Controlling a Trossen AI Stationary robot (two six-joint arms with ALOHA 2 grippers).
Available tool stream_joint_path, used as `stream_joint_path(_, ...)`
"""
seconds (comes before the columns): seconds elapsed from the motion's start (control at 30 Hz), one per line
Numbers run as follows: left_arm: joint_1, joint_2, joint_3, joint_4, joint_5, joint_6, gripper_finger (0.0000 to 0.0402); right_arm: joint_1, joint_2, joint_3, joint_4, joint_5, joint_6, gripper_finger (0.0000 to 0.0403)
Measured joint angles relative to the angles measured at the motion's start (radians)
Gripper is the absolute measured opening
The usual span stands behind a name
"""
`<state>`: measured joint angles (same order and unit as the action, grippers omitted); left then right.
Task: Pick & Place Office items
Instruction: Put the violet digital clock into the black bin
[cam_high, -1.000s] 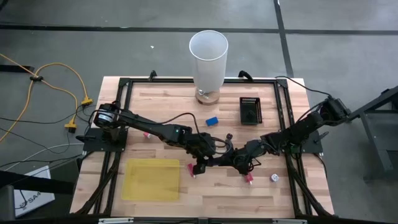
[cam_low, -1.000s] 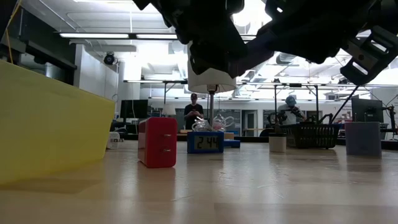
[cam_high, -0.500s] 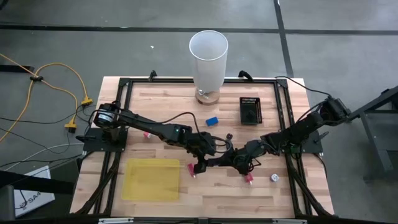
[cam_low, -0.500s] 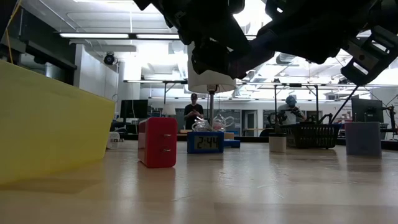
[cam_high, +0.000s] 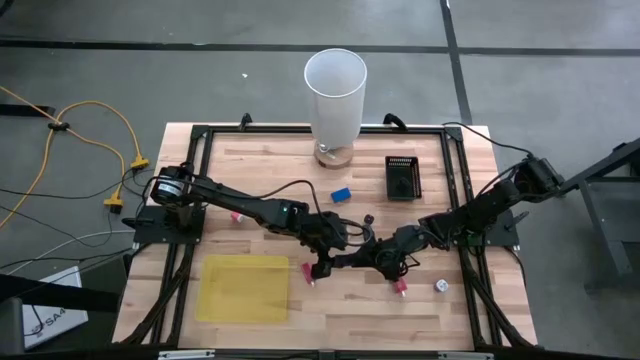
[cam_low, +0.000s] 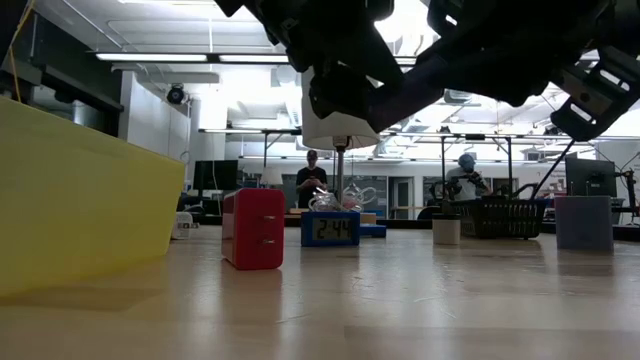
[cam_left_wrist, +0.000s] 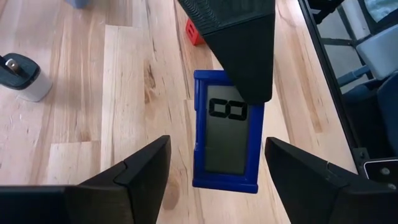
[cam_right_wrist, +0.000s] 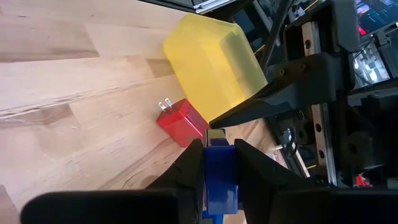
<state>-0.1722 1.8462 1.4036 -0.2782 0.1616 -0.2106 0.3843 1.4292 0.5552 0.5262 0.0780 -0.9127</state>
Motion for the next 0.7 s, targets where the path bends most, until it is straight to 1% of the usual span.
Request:
stream_joint_path(0.37, 0.000, 0.000, 0.000, 0.003, 0.000, 0.001, 0.0254, 0.002, 0.000, 0.001, -0.013, 0.001, 0.027, 0.0059)
stream_joint_path(0.7, 0.000, 0.000, 0.000, 0.004, 0.000, 0.002, 0.0254, 0.075, -0.008, 0.001, -0.133, 0.150, 0.056, 0.0059)
